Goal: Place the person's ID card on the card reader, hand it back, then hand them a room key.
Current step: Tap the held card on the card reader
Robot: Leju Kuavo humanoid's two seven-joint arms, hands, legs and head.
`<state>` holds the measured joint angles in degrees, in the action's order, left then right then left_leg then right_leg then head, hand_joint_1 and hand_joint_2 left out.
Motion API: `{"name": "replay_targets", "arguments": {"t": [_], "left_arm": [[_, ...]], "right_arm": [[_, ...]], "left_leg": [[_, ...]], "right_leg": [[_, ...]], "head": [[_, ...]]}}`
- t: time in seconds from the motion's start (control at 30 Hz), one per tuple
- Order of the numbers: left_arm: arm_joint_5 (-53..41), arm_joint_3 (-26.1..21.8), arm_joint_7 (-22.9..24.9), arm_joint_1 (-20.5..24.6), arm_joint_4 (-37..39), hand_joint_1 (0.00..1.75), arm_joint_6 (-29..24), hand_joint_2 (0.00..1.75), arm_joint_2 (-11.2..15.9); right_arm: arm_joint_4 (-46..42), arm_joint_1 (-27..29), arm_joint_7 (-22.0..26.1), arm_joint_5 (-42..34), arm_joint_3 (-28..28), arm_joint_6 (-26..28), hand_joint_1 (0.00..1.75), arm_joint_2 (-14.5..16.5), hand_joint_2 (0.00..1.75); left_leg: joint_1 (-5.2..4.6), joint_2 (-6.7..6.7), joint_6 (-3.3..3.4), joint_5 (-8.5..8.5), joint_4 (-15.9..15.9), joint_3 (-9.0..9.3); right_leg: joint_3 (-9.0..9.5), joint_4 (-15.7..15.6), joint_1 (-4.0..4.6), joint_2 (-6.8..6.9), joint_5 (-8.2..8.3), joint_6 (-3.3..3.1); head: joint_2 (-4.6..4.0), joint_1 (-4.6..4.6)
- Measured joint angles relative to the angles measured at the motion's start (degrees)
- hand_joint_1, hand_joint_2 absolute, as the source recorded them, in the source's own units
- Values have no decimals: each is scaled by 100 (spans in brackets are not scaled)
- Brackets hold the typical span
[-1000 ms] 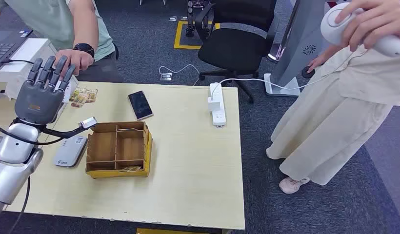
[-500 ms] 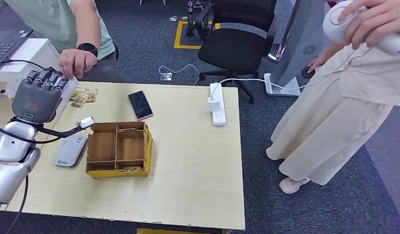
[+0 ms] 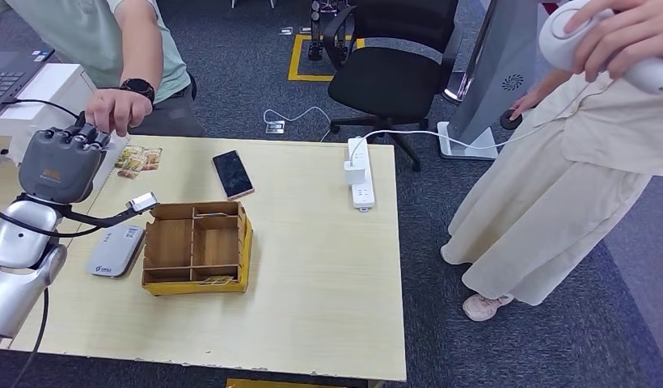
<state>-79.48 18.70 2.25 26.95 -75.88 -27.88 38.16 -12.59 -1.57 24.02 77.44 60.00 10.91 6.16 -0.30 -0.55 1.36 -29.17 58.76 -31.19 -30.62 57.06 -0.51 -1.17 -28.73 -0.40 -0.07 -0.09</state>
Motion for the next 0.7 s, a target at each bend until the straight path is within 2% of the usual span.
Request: {"name": "replay_targets", "arguments": {"t": [0.43,0.7], "left_arm": [[160,1,-104,-4,-1,175,-163,175,8],[437,-31,-198,-282,-5,175,-279,175,222]], "right_arm": [[0,0,0,7,-4,8,0,0,175],[0,0,3,7,-9,24,0,-5,175]], "left_leg": [[0,0,0,0,0,0],[1,1,0,0,0,-1]], "right_leg": [[1,0,0,1,0,0],[1,1,0,-1,-1,-1]], "head": [[2,0],[2,0]]}}
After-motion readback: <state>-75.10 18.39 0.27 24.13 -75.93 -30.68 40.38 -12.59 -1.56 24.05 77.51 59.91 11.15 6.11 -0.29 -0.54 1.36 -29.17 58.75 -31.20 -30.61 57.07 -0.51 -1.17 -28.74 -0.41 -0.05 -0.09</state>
